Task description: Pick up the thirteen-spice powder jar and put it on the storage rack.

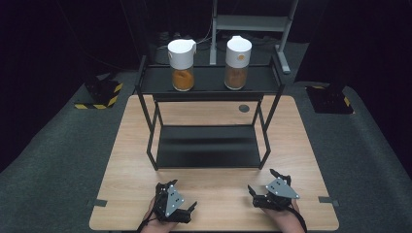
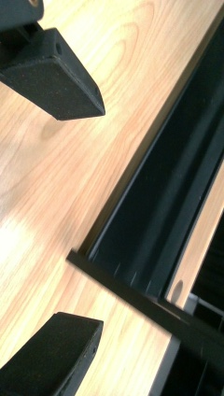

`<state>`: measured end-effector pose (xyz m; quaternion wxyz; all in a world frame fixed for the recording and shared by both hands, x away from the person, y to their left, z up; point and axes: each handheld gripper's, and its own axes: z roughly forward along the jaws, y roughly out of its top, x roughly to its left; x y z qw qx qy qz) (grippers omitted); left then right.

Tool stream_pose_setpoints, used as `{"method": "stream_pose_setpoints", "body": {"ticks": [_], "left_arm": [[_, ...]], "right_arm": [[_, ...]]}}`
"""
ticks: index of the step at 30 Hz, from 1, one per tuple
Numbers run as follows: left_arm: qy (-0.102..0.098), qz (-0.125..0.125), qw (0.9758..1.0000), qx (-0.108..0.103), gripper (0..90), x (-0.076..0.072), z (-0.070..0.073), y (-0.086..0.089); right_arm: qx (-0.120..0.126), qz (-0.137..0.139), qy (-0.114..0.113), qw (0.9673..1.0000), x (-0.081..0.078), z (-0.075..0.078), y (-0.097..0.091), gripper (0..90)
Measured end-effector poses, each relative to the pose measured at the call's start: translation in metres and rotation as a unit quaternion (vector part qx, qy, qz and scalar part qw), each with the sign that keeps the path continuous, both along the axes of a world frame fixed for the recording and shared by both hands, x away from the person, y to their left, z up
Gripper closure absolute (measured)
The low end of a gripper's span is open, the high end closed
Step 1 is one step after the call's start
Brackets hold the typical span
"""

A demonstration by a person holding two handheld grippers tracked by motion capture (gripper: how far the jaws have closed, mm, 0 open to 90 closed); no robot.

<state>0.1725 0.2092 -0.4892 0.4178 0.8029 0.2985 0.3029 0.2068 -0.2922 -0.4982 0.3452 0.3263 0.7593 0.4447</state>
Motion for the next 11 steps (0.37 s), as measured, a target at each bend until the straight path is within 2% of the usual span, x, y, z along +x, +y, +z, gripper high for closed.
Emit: {"method": "stream_pose_setpoints", "body": {"ticks": [2, 4, 11], "left_arm": [[-0.001, 0.001, 1.0, 0.002, 0.7, 0.0, 0.0, -0.001], [-0.001, 0.003, 1.0, 0.001, 0.7, -0.001, 0.0, -0.001], [-0.007, -0.001, 0.9999, 0.015, 0.7, -0.002, 0.0, -0.004]], "right_arm": [[-0.003, -0.003, 0.007, 1.0, 0.0, 0.002, -0.001, 0.0], [-0.01, -0.002, 0.005, 0.9999, -0.001, 0.002, -0.001, 0.0], [-0.038, -0.003, -0.028, 0.9989, -0.011, -0.004, 0.008, 0.0]]}}
